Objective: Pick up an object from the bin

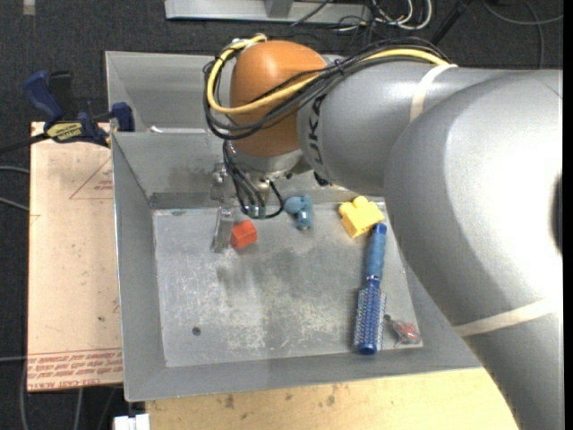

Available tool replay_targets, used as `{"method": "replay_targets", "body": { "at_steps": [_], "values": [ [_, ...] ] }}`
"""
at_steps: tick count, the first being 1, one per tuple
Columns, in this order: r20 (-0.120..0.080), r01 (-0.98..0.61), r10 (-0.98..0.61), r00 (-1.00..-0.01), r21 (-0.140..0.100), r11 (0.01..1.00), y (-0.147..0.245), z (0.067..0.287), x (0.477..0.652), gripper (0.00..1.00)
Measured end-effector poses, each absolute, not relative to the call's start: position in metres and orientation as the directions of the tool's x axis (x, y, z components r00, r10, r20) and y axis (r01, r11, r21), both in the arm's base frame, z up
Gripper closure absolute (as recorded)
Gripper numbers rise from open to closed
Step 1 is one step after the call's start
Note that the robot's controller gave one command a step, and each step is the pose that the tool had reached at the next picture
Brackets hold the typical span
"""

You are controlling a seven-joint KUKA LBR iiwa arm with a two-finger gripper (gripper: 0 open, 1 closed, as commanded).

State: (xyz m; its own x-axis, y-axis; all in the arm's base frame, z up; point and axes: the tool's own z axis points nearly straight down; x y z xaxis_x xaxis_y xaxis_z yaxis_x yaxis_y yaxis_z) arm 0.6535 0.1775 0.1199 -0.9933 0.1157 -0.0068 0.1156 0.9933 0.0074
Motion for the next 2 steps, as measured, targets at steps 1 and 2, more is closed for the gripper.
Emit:
{"method": "replay_targets", "body": {
  "at_steps": [1,2],
  "values": [
    [0.003,-0.057,-0.057,-0.998,-0.001,0.998,0.107,0.068,0.629,0.00],
    [-0.005,-0.533,-0.533,-0.846,0.000,0.846,0.132,0.071,0.652,0.00]
  ]
}}
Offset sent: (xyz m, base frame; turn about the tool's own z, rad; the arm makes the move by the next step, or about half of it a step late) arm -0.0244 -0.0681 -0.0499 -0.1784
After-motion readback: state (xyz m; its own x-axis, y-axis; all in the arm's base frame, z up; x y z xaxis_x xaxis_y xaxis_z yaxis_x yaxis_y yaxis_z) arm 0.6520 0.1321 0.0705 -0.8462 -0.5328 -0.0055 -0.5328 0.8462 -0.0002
